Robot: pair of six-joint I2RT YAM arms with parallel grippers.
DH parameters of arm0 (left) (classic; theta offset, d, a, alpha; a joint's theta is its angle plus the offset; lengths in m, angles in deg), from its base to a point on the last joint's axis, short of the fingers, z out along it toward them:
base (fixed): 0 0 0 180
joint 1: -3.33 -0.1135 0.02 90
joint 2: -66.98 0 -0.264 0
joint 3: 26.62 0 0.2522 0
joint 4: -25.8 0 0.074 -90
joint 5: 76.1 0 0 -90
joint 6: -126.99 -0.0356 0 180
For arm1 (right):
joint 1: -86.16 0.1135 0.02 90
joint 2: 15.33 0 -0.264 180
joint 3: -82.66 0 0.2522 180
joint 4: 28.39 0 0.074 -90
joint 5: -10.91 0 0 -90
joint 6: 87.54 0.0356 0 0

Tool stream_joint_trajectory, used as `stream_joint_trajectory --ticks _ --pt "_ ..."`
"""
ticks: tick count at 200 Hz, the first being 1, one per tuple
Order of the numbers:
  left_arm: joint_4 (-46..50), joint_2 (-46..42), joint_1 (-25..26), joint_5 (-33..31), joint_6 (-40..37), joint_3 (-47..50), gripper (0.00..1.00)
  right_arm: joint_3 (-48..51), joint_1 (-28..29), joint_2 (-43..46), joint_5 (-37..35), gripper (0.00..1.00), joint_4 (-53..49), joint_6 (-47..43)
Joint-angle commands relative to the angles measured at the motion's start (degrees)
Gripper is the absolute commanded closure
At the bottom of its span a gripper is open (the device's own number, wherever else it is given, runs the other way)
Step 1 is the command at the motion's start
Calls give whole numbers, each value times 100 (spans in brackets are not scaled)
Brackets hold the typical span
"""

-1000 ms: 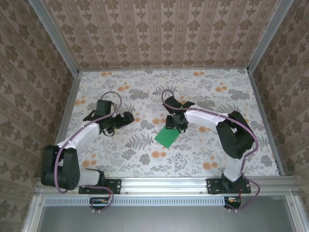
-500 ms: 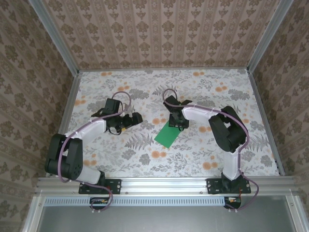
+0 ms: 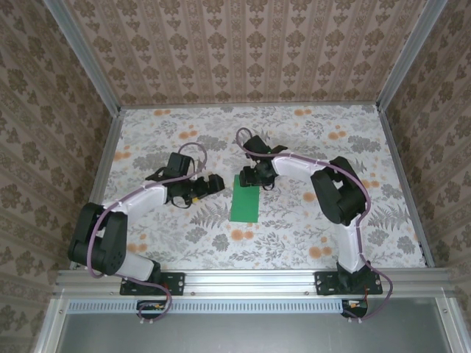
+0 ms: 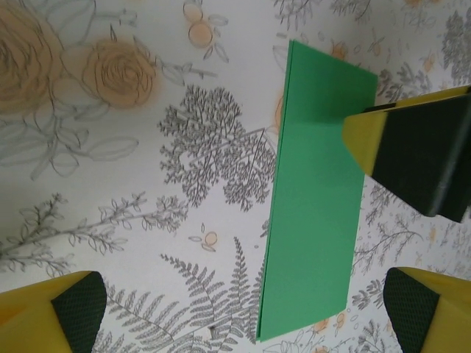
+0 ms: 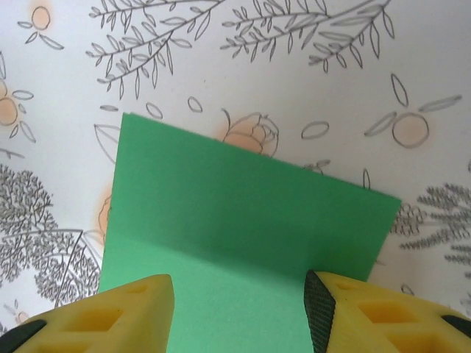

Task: Fold a paper plane with a square sheet of paper (pick it up from the middle)
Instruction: Rotate the square sheet of paper at the center of the table.

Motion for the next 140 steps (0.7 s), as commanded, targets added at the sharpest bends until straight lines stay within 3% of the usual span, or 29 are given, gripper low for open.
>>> stream_joint_trajectory --ticks 1,46,140 --pt "-101 -228 76 52 506 238 0 240 140 504 68 48 -72 119" --pt "86 -740 -93 -625 920 561 2 184 757 600 -952 42 -956 162" --pt "55 -824 -777 -478 1193 868 2 -8 1791 286 -1528 19 -1497 -125"
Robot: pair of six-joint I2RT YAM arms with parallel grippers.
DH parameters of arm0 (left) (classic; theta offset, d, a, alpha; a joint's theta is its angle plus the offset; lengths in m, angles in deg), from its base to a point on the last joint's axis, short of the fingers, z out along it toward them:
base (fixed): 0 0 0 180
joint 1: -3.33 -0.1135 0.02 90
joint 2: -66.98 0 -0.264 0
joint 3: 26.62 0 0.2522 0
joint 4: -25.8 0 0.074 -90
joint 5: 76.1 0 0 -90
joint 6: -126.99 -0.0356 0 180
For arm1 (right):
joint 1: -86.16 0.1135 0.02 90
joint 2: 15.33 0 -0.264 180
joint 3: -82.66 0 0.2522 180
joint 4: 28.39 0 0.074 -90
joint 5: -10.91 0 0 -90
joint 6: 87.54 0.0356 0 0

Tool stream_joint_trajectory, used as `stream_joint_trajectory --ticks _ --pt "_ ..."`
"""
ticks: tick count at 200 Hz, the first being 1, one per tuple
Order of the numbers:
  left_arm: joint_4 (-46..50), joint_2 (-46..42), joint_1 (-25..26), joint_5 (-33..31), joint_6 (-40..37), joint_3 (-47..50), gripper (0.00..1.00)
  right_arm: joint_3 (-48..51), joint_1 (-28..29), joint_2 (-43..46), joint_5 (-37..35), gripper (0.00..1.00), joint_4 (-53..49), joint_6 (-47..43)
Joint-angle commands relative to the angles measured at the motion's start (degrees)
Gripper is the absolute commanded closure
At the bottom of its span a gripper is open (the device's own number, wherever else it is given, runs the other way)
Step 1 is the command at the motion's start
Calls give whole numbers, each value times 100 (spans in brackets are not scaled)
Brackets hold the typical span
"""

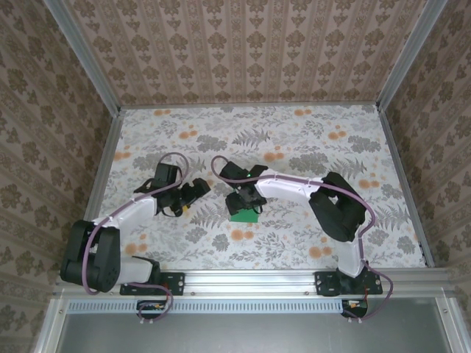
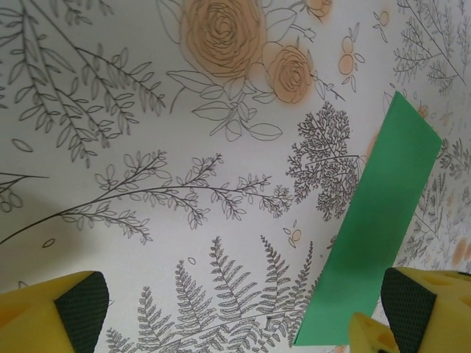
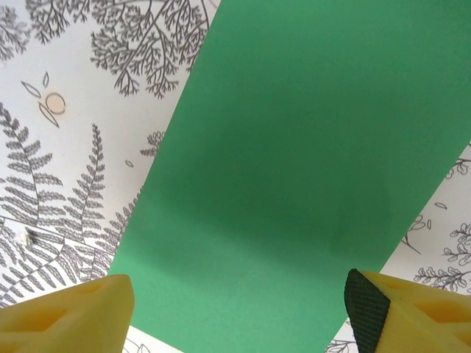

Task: Fold a paper plane with a square sheet of paper (pick it up from the middle)
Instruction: Rotate the square sheet of paper at the center of the table.

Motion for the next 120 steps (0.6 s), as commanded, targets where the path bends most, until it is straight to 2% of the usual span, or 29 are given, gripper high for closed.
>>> stream_joint_trajectory --ticks 1,65,120 --pt "90 -59 -142 -20 115 56 1 -179 206 -165 -262 19 -328 -223" --pt "172 -54 -335 6 54 52 1 -293 335 -416 33 13 -328 -352" --pt "177 56 -397 38 18 42 0 -371 333 -767 -245 10 -534 -201"
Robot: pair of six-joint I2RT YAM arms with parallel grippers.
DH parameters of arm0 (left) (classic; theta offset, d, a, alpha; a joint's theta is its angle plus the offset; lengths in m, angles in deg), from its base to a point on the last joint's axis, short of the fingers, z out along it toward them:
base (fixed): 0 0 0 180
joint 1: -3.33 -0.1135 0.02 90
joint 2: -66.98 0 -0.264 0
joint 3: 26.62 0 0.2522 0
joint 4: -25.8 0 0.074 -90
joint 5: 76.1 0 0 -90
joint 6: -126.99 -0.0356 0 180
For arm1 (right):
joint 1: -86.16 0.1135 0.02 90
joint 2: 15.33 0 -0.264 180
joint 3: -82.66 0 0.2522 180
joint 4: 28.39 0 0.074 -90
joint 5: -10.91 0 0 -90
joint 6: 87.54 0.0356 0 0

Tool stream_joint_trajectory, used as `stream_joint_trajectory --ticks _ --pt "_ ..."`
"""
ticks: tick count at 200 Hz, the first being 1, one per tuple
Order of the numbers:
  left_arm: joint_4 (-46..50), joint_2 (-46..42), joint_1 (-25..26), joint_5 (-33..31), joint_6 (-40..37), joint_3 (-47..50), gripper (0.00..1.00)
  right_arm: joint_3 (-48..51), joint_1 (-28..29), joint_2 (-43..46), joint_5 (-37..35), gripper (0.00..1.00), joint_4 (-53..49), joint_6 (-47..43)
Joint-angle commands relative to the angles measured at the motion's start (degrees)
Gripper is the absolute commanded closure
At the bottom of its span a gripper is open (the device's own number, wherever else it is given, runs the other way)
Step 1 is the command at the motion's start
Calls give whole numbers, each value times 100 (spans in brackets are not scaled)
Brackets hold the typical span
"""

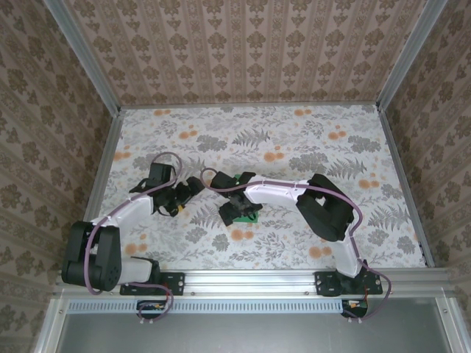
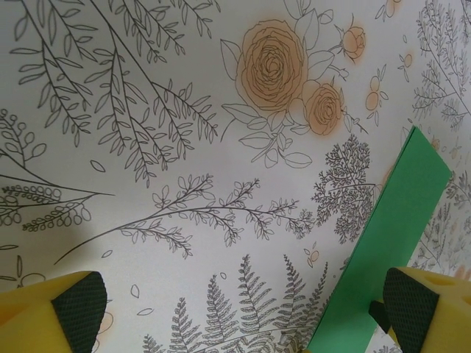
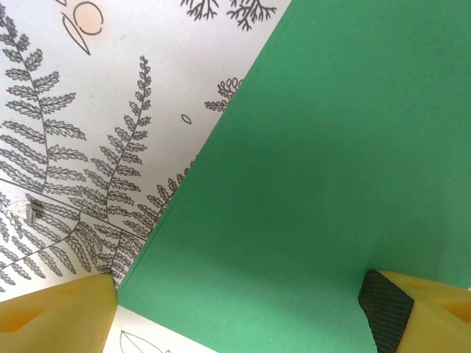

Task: Fold a paper plane with a square sheet of paper (pick it up from the middle)
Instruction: Rotate the square sheet of paper at the center of the table, then fold the triangle a second time at the center of the table.

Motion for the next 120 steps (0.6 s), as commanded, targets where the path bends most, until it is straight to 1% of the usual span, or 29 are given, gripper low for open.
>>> stream_joint_trajectory --ticks 1,36,84,99,120 --pt "87 50 -51 40 -3 35 0 -74 1 -264 -233 10 -324 37" --pt "47 152 -60 75 -12 31 0 -5 -15 -371 -414 13 -460 82" --pt "30 190 -73 85 -30 42 0 32 -79 -377 -415 23 -433 134" --pt "37 190 -78 93 -30 46 0 78 -112 -344 -246 23 -340 101" --pt "36 189 -77 93 -34 42 0 259 -194 -214 227 23 -62 17"
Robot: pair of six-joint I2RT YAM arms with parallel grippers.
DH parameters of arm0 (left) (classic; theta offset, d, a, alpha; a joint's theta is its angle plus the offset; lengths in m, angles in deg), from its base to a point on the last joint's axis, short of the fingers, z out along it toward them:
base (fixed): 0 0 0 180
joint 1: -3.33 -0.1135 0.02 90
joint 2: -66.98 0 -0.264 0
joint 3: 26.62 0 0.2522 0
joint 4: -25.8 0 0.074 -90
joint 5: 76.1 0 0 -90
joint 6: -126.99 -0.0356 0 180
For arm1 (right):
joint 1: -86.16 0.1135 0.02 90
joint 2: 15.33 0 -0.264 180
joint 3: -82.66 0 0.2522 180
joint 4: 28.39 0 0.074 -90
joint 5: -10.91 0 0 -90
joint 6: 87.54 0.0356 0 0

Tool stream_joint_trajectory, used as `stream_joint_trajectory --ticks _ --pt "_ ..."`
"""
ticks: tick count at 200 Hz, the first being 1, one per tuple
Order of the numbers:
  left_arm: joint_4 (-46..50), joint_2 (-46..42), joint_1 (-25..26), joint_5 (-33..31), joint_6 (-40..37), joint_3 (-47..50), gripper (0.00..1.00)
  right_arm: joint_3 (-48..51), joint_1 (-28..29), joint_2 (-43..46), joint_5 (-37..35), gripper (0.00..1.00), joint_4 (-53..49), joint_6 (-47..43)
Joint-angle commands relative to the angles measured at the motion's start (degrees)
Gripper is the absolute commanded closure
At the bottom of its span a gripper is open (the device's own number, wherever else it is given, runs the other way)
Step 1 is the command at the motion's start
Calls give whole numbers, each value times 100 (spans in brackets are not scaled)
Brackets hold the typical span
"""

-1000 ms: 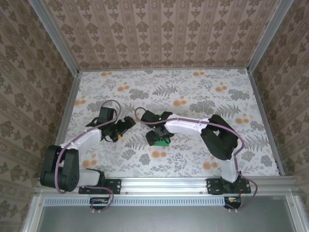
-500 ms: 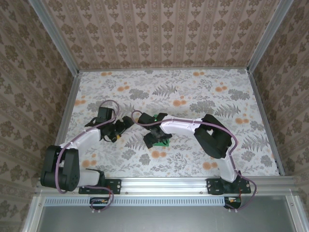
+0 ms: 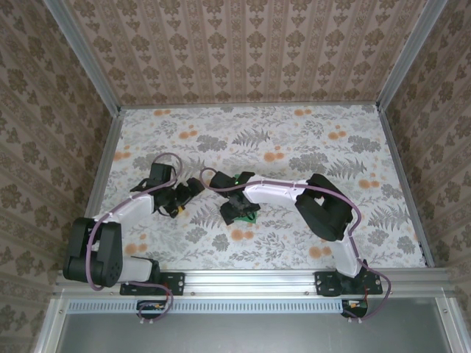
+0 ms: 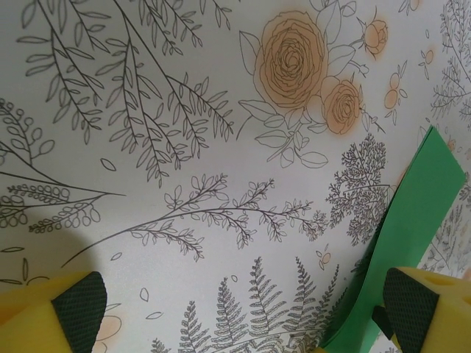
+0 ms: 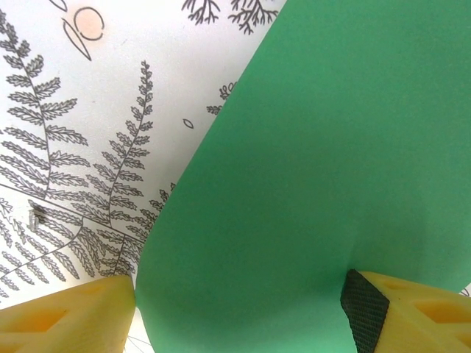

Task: Fold a paper plane with a square sheet of paper (pick it up from the middle)
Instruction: Fold the triangle a second time at the center of the table.

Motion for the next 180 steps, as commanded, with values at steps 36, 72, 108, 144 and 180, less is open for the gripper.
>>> stream_joint_trajectory --ticks 36,72,108,144,180 --pt "41 26 -40 61 -45 51 0 552 -337 3 651 22 214 -53" --pt "41 28 -47 61 -45 59 0 622 -384 28 683 21 207 -61" --pt "33 29 -40 61 -44 71 0 675 -402 13 742 21 236 -68" --pt "-3 20 -40 78 -72 80 0 684 -401 16 811 20 192 -139" --pt "-16 20 -41 78 -72 86 0 690 -415 2 775 20 152 -176"
